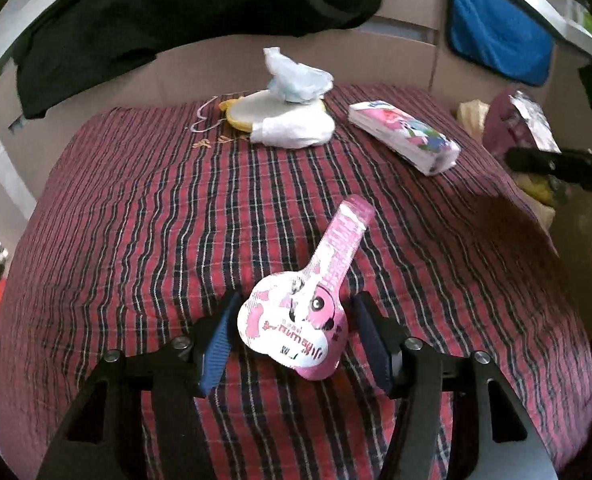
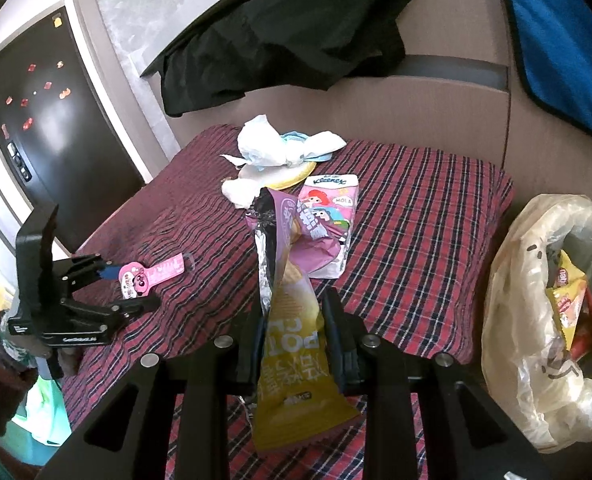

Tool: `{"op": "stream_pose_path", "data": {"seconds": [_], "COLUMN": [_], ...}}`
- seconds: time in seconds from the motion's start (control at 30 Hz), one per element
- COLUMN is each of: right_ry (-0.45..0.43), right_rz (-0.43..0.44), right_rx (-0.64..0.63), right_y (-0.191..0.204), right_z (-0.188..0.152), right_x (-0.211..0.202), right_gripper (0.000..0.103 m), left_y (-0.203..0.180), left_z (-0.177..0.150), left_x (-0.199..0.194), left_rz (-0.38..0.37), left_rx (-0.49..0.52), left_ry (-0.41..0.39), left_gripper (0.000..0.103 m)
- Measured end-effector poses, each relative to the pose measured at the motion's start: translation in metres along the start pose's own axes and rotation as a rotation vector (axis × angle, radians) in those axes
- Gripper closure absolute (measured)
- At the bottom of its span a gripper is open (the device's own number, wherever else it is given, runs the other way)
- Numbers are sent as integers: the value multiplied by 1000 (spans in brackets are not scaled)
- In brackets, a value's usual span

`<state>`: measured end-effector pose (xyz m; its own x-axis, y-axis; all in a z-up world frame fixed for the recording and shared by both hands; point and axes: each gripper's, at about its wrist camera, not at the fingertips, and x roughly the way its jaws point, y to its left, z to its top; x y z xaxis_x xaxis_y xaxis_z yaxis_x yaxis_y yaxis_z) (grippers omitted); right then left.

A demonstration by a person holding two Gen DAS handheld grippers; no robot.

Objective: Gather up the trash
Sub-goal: 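Carry the pink card and snack bag over the lined bin and open both grippers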

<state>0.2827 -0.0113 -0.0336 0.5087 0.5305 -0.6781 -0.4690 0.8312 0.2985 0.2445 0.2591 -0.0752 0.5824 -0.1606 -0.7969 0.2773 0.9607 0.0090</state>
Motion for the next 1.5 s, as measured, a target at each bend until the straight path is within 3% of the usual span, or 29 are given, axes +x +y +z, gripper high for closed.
{"op": "stream_pose_path", "data": {"seconds": [0.1, 0.2, 0.37, 0.53, 0.7, 0.9, 1.2, 1.5], "right_ry": [-5, -13, -24, -49, -124, -241, -314, -287], "right_rz": [-2, -5, -4, -9, -39, -126, -328, -371], "right_rx": [-6, -5, -1, -5, -7, 16, 54, 147], "right_y": [1, 0, -3, -7, -18, -52, -116, -171], "right_z": [0, 0, -1, 5, 20, 32, 19, -3], "right_x": [-1, -2, -7, -14, -44, -110, -180, -181], "right_gripper": [77, 77, 77, 77, 77, 77, 77, 77], "left_y": [3, 5, -10, -30, -73, -144, -236, -282], "left_z": [2, 0, 2, 34, 76, 121, 169, 184], "left_x": [-3, -10, -28, -54, -70, -65, -39, 9], "left_rz": [19, 29, 63, 44, 7, -76, -202, -270], "left_rx": [-47, -89, -74, -117, -138, -140, -72, -59], "left_ry": [-13, -42, -100, -201, -300, -365, -378, -308], "left_gripper": [57, 57, 57, 57, 57, 57, 57, 57]}}
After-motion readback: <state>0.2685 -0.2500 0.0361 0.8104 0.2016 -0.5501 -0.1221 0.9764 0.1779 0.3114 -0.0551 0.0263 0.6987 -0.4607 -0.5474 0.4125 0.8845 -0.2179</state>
